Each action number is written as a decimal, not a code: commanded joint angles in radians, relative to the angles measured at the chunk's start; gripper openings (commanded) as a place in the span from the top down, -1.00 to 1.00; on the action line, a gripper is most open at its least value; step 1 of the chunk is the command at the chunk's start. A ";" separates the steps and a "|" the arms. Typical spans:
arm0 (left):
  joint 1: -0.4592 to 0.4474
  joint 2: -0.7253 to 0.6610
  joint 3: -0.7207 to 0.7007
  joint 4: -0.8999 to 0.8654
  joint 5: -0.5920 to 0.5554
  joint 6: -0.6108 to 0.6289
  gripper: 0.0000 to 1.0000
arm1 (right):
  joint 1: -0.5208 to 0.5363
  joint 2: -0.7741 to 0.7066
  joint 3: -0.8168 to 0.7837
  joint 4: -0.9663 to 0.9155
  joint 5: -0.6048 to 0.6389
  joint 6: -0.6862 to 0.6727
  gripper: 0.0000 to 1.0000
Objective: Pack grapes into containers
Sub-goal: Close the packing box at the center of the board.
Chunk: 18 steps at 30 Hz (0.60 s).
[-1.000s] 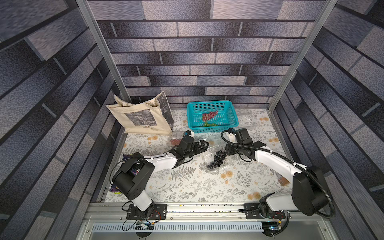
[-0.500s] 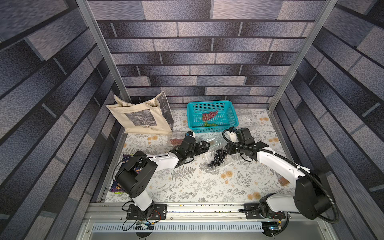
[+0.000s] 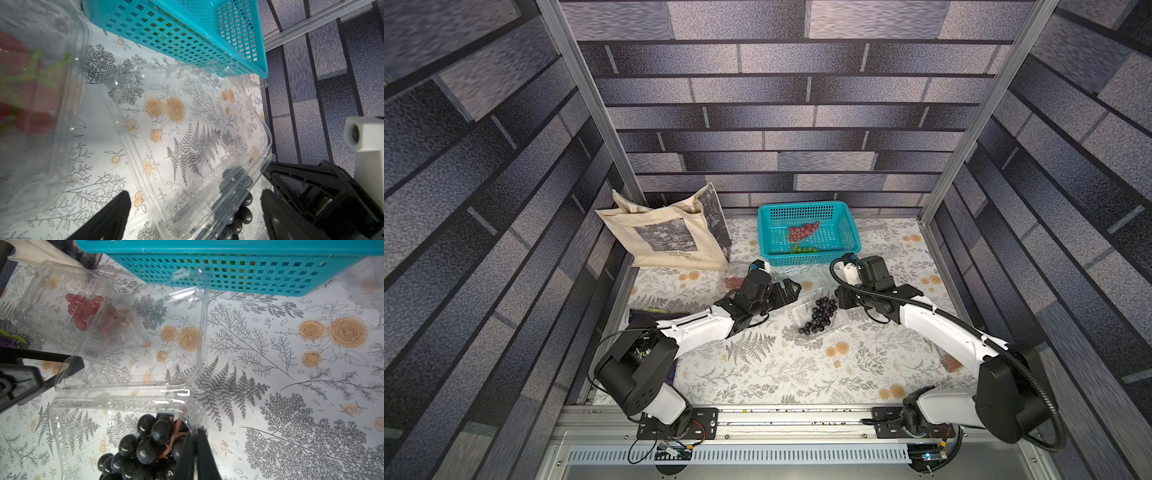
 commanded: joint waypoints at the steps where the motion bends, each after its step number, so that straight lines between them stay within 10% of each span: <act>1: 0.008 -0.037 0.009 -0.057 -0.031 -0.016 -1.00 | 0.008 -0.023 -0.005 0.039 -0.026 -0.003 1.00; 18: 0.010 0.077 0.069 0.038 -0.017 -0.050 -1.00 | 0.013 -0.010 0.001 0.067 -0.061 -0.010 1.00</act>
